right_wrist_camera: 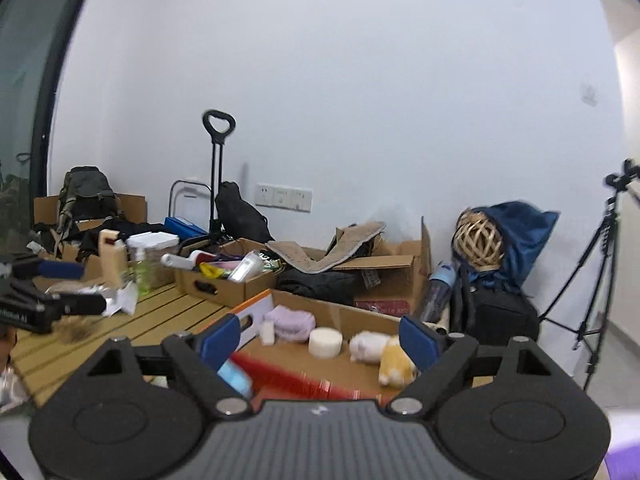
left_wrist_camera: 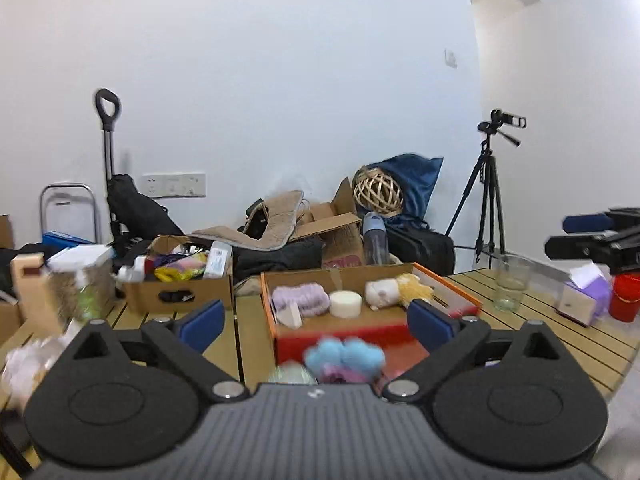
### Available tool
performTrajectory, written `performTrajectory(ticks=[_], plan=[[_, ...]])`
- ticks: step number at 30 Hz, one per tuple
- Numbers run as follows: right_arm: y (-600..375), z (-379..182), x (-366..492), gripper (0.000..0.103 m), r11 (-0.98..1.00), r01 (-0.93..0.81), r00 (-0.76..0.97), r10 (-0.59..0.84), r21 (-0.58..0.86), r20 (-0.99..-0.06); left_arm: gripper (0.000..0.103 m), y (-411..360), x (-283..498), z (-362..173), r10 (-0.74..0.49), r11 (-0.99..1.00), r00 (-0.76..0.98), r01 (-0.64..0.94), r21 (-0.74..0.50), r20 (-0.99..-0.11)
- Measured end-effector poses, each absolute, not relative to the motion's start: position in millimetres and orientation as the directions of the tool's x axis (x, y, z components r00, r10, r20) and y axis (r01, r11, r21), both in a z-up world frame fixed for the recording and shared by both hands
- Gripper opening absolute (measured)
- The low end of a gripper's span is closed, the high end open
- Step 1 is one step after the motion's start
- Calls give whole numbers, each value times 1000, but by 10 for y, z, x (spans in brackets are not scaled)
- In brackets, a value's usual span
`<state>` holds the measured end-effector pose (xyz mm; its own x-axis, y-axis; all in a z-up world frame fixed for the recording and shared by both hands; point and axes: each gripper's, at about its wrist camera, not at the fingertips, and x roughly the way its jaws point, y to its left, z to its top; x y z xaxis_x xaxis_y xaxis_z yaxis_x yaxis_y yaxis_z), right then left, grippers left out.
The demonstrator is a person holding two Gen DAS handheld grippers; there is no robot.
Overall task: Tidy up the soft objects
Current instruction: 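Drop both sponges into the cardboard box, opening both tools, then grasp the white crumpled cloth with the right tool while the left tool grasps the iridescent ball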
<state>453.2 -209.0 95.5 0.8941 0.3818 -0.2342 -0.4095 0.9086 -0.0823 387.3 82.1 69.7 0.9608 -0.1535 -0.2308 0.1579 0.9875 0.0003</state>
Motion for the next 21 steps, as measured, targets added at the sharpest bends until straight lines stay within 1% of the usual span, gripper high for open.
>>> performTrajectory(ticks=[1,3,5,7,8,10,12,15,16,18,20,21], plan=[[-2117,865,4277,93,916,-393,904,371,-74,-213,100,792,3687,618,-160,987,959,163,-6,-235],[-2158,682,3816,97,920,-389,911,375,-53,-172,100,754,3335,446,-161,987,953,162,-17,-256],[-2159,496,3410,97,921,-387,914,377,-46,-152,100,739,3009,318,-152,988,952,151,-26,-264],[-2159,335,3133,97,922,-386,913,379,-20,-152,101,735,2743,253,-149,989,951,142,-46,-270],[-2167,255,2991,97,927,-374,919,372,5,-131,102,747,2656,230,-154,988,950,145,-51,-272],[-2155,151,2818,96,937,-345,929,350,58,-124,102,766,2574,210,-146,989,952,140,-40,-269],[-2112,71,2728,96,940,-334,930,341,72,-138,102,794,2564,217,-103,995,957,99,-27,-271],[-2036,10,2715,90,933,-356,918,359,50,-168,102,846,2626,218,-85,996,962,74,-51,-260],[-2027,-6,2722,85,934,-355,918,358,47,-173,102,846,2663,205,-81,996,961,68,-57,-266],[-2021,-38,2771,78,936,-348,918,352,58,-181,102,857,2759,152,-74,996,957,57,-67,-279],[-2008,-85,2881,74,936,-342,914,351,77,-205,102,879,2878,101,-65,996,953,45,-75,-296],[-2002,-118,2936,69,936,-341,911,351,81,-217,102,892,2950,81,-57,996,952,34,-82,-301]])
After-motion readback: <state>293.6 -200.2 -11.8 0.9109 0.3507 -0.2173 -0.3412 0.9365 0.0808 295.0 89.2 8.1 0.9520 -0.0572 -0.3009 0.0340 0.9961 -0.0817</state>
